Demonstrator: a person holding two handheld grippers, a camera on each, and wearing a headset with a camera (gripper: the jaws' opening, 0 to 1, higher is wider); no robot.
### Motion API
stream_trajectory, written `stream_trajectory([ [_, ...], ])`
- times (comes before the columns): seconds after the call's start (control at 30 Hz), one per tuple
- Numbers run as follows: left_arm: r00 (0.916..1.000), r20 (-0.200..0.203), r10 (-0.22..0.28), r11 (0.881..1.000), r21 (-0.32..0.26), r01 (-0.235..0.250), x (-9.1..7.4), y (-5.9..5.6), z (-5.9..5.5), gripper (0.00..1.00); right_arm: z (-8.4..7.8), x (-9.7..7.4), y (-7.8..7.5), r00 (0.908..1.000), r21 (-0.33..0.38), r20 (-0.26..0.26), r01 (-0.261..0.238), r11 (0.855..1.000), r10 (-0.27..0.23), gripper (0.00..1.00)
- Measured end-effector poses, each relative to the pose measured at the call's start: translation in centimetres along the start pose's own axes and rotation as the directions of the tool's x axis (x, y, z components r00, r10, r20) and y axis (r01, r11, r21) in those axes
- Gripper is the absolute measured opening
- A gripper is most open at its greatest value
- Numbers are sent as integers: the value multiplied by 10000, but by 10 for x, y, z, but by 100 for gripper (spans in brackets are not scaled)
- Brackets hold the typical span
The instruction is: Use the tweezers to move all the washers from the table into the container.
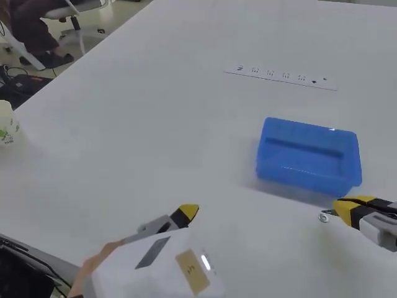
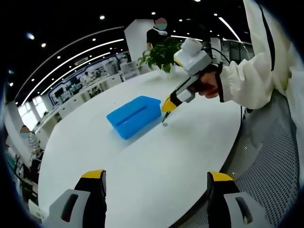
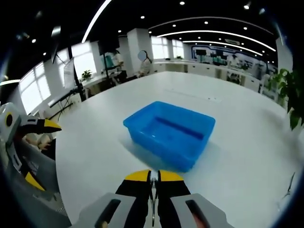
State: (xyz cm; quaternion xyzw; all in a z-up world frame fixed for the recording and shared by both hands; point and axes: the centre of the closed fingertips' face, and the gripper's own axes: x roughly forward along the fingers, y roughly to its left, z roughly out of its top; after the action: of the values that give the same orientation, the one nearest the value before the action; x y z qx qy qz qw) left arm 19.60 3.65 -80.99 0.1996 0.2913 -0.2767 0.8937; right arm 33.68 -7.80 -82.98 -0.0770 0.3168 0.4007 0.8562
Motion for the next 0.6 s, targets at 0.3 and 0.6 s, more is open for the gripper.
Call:
stream_trajectory([
  [0.3, 10000, -12, 38, 10000, 72, -38, 0, 0, 0, 89, -8, -21, 2, 9982, 27, -582, -116, 9999, 118, 1],
  [0.6, 10000, -89, 36, 10000, 86, -36, 0, 1, -1, 88, -24, -30, -3, 9856, -228, -1692, -101, 9997, 61, 1],
])
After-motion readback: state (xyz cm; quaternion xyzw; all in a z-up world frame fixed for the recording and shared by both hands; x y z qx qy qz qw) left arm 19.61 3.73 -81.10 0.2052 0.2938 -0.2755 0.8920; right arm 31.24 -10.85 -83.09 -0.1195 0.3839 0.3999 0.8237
